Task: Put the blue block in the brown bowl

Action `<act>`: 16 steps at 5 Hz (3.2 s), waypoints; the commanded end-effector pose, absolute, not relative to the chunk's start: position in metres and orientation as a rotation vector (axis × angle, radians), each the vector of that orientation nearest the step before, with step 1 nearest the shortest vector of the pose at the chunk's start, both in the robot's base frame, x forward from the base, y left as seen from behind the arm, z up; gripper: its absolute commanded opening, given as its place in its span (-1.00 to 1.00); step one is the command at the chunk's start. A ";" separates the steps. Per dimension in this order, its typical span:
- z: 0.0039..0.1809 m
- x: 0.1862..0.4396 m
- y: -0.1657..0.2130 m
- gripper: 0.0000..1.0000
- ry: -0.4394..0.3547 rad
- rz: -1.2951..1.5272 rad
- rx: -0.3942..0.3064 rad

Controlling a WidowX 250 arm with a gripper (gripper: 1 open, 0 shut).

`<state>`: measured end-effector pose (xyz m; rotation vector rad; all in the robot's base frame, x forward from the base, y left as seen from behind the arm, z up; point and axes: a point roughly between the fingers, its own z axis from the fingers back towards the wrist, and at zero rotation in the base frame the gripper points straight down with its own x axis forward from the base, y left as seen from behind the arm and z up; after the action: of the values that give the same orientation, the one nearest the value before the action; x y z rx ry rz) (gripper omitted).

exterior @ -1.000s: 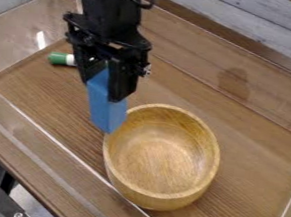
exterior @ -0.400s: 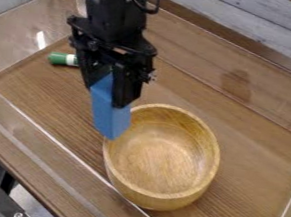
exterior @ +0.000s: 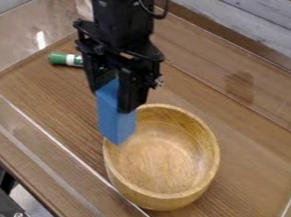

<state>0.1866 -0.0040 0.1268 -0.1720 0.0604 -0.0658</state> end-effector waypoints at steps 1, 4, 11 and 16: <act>0.135 0.189 -0.007 -1.00 0.023 -0.074 -0.165; 0.133 0.189 -0.017 -1.00 0.029 -0.077 -0.169; 0.123 0.190 -0.040 -1.00 0.046 -0.109 -0.177; 0.122 0.195 -0.057 -1.00 0.058 -0.070 -0.179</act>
<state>0.1852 -0.0548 0.1110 -0.1736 0.1109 -0.0582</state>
